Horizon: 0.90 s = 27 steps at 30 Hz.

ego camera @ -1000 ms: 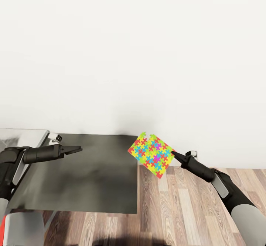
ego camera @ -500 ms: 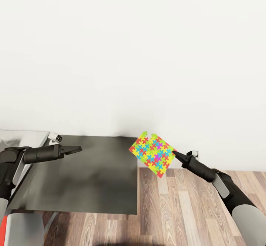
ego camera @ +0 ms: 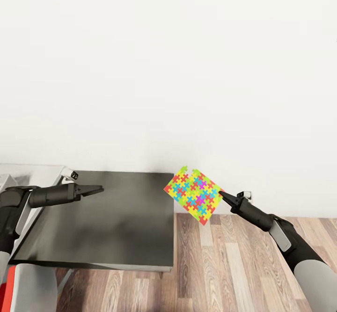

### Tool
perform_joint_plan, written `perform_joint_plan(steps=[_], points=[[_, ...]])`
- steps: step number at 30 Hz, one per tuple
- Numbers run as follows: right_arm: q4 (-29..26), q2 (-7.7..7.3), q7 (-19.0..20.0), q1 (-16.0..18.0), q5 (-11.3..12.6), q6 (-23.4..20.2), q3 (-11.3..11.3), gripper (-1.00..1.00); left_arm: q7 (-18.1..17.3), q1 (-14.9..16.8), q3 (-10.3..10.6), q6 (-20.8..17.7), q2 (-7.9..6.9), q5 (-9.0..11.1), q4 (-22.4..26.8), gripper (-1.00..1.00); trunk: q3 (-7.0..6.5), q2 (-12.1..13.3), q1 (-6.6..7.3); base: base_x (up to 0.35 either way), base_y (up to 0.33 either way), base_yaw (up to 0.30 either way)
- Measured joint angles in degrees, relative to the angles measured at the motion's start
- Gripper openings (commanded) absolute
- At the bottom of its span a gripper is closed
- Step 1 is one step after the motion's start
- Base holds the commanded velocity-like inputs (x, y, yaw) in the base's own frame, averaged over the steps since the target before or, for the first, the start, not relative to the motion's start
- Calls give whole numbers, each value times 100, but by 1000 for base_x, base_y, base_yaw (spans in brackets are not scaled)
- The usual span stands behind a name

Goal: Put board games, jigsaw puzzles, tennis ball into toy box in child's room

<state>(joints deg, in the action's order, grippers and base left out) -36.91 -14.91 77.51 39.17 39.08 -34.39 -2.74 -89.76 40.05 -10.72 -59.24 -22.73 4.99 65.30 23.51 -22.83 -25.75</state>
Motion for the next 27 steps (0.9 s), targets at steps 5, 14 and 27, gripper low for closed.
perform_joint_plan(steps=[5,14,27], points=[[4,0,0,0,0,4,0,-100,0,0,-2,0,-12,-2,0,100,-47,0,0,-2,0,0],[61,0,-4,0,0,201,0,-100,0,0,6,0,7,-7,-1,100,-132,0,0,0,0,0],[91,1,-3,0,0,225,0,-100,0,0,13,8,16,-11,0,100,-254,0,0,0,0,0]])
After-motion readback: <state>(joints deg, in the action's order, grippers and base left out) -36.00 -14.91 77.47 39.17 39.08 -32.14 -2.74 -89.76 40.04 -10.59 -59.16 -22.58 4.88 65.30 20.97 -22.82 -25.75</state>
